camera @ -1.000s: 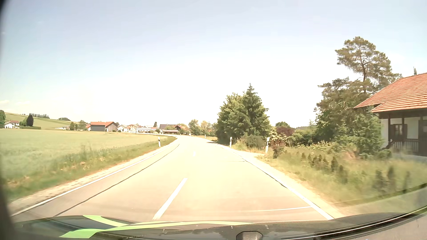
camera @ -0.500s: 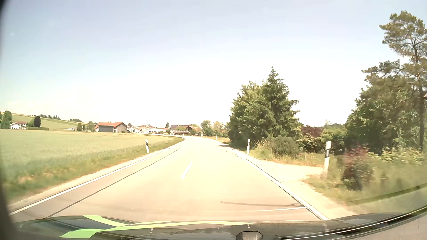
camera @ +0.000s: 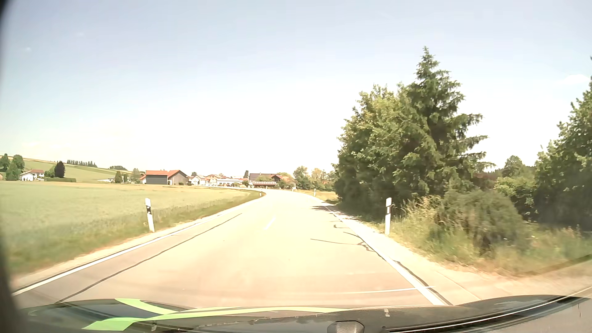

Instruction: Follow the waypoints while adhering to traffic rules and regulations

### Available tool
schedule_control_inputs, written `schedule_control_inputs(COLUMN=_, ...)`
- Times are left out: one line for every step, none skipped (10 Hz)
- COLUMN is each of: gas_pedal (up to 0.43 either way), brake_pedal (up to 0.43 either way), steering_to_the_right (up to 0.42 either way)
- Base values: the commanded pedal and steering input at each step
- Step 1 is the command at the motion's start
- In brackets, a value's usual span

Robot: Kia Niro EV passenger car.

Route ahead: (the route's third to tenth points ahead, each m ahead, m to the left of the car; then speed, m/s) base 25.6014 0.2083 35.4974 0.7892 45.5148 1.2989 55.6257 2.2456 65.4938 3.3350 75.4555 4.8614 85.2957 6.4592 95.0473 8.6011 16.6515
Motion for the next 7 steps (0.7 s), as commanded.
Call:
schedule_control_inputs(gas_pedal=0.150, brake_pedal=0.000, steering_to_the_right=-0.021)
schedule_control_inputs(gas_pedal=0.150, brake_pedal=0.000, steering_to_the_right=-0.017)
schedule_control_inputs(gas_pedal=0.150, brake_pedal=0.000, steering_to_the_right=-0.015)
schedule_control_inputs(gas_pedal=0.150, brake_pedal=0.000, steering_to_the_right=-0.015)
schedule_control_inputs(gas_pedal=0.157, brake_pedal=0.000, steering_to_the_right=-0.014)
schedule_control_inputs(gas_pedal=0.169, brake_pedal=0.000, steering_to_the_right=-0.012)
schedule_control_inputs(gas_pedal=0.169, brake_pedal=0.000, steering_to_the_right=-0.010)
